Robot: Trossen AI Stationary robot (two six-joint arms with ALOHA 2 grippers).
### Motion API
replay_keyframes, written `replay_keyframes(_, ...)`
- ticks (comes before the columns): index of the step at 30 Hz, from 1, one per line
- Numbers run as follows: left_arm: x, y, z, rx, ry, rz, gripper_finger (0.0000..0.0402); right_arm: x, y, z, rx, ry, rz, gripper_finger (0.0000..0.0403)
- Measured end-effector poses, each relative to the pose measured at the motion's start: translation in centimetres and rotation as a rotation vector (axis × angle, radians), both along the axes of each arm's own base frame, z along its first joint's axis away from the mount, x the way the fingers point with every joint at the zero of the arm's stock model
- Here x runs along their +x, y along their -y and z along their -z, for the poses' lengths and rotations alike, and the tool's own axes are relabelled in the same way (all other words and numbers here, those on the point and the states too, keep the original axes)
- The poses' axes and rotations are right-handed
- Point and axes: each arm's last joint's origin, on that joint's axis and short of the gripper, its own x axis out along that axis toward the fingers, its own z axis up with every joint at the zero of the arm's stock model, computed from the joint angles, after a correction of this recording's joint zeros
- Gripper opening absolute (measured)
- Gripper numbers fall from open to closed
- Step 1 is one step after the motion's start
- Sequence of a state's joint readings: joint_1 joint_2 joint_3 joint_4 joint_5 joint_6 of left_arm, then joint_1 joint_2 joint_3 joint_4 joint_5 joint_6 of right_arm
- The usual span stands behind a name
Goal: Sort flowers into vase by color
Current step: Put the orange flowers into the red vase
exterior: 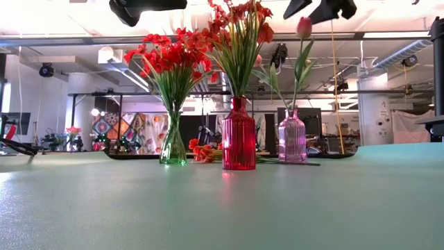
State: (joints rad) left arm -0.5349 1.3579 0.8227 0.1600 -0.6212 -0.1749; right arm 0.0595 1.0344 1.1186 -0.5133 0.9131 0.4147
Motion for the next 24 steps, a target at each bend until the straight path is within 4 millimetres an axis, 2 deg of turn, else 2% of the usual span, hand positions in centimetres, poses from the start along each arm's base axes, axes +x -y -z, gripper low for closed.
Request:
replay_keyframes(8,0.0,0.0,0.0,0.000,0.000,0.000,0.0165,-1.2,-2.1,-3.3,0.043,0.012,-0.114,0.0297)
replay_keyframes(13,0.0,0.0,0.0,0.000,0.000,0.000,0.0165,-1.5,-4.6,-4.8,0.076,0.021,-0.344,0.0287)
replay_keyframes(20,0.0,0.0,0.0,0.000,0.000,0.000,0.0165,-2.4,-8.6,-5.1,0.158,0.001,-0.686,0.0269)
replay_keyframes(24,0.0,0.0,0.0,0.000,0.000,0.000,0.0165,-2.9,-10.7,-4.2,0.214,-0.047,-0.856,0.0259)
